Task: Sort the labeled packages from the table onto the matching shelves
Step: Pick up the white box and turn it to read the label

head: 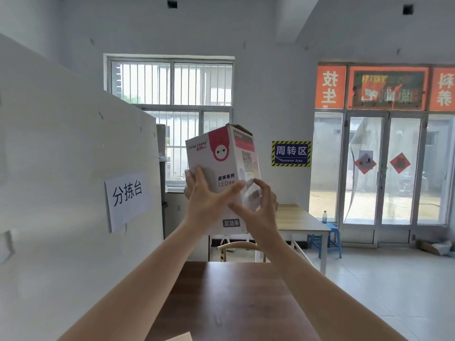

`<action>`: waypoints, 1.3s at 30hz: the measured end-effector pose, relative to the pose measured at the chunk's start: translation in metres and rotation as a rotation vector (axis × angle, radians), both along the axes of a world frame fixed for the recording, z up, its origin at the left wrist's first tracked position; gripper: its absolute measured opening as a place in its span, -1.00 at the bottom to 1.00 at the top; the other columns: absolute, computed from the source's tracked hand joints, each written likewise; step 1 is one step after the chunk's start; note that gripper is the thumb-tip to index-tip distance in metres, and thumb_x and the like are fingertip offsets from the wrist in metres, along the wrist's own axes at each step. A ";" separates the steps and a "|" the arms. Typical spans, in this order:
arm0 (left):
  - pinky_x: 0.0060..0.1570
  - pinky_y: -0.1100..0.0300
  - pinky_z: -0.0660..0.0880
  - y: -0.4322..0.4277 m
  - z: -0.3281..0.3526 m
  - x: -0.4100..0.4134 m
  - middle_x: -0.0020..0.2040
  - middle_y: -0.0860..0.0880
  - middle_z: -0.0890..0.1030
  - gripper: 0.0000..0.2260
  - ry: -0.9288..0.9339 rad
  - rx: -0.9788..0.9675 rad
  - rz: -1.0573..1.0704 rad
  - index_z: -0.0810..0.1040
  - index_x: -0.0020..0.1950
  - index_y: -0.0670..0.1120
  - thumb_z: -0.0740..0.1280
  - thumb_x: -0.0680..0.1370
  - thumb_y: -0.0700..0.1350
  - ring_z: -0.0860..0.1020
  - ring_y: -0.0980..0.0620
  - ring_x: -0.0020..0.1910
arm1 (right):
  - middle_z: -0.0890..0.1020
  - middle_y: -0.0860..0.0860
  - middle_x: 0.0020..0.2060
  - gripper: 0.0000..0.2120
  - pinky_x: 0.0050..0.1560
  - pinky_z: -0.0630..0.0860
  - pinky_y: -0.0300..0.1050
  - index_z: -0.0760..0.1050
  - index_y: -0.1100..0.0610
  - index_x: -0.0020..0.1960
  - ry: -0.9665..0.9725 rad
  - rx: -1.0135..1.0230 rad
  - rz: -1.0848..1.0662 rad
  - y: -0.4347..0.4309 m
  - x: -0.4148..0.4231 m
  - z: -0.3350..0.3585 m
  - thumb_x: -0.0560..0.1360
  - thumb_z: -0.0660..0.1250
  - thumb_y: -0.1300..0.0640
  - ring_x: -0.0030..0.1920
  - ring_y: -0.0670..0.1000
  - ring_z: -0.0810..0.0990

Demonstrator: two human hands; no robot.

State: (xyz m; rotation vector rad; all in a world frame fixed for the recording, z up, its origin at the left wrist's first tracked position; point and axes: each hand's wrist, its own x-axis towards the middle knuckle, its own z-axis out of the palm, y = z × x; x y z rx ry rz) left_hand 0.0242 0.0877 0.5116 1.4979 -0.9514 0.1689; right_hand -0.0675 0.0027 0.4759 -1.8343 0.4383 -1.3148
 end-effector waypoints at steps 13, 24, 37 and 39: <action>-0.19 0.05 0.66 0.023 0.008 0.027 0.08 -0.11 0.65 -0.49 0.164 -0.239 -0.306 0.47 0.25 -0.10 0.48 0.36 0.02 0.68 -0.13 -0.05 | 0.36 0.01 0.32 -0.20 0.19 0.55 0.01 0.27 -0.14 0.34 -0.127 0.008 0.190 0.000 -0.008 -0.004 0.16 0.39 -0.32 0.31 0.02 0.42; 0.03 -0.25 0.55 0.035 0.007 0.030 0.15 -0.11 0.63 -0.25 0.173 -0.214 -0.493 0.30 0.48 0.04 0.37 0.33 0.21 0.59 -0.22 0.15 | 0.41 0.02 0.31 -0.42 0.29 0.45 0.19 0.33 -0.36 0.16 -0.183 0.099 0.230 -0.008 -0.016 0.022 0.19 0.41 -0.37 0.33 0.14 0.44; -0.14 0.02 0.59 0.049 0.001 0.016 0.03 -0.04 0.68 -0.48 0.147 -0.155 -0.550 0.41 0.43 0.01 0.32 0.47 0.07 0.63 -0.12 0.03 | 0.63 0.09 0.12 -0.66 0.04 0.63 0.22 0.47 -0.12 0.09 -0.246 0.138 0.352 -0.003 -0.024 0.012 0.33 0.43 -0.01 0.13 0.24 0.63; -0.15 0.02 0.60 0.049 0.004 0.012 -0.02 0.05 0.71 -0.59 0.138 -0.173 -0.482 0.46 0.39 0.03 0.32 0.53 -0.02 0.66 -0.04 -0.02 | 0.62 0.08 0.17 -0.60 0.08 0.60 0.26 0.48 -0.15 0.11 -0.259 0.116 0.321 -0.005 -0.025 0.012 0.29 0.45 -0.07 0.18 0.19 0.60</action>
